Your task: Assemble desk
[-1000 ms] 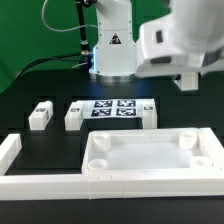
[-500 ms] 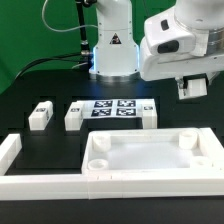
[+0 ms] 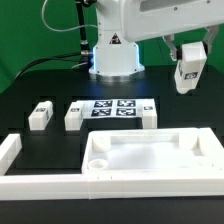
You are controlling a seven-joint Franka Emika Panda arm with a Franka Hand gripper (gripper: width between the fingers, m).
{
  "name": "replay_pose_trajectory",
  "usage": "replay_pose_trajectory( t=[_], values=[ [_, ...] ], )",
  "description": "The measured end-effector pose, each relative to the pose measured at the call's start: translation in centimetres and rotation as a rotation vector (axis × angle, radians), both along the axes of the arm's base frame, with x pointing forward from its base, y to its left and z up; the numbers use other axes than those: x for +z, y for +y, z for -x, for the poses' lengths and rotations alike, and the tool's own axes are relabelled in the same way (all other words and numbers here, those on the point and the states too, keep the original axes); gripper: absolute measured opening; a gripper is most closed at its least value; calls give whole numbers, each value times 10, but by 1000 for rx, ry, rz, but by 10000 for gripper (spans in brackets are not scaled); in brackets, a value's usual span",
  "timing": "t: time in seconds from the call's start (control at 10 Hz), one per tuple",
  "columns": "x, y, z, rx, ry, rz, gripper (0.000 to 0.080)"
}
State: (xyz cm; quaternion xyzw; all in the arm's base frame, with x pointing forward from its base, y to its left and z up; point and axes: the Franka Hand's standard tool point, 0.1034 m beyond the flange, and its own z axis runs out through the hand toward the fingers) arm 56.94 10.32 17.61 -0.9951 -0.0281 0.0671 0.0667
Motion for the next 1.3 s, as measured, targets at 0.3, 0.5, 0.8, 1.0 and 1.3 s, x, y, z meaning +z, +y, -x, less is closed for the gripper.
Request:
replay_pose_trajectory(
  t=[0.3, 0.5, 0.8, 1.0, 1.3],
  values=[
    [-11, -13, -19, 13, -269, 1, 288],
    [7, -18, -47, 33, -421, 3, 288],
    [7, -13, -53, 36, -706, 12, 288],
    [-1, -14, -51, 38, -767, 18, 288],
    [-24, -12, -49, 113, -759, 42, 288]
  ],
)
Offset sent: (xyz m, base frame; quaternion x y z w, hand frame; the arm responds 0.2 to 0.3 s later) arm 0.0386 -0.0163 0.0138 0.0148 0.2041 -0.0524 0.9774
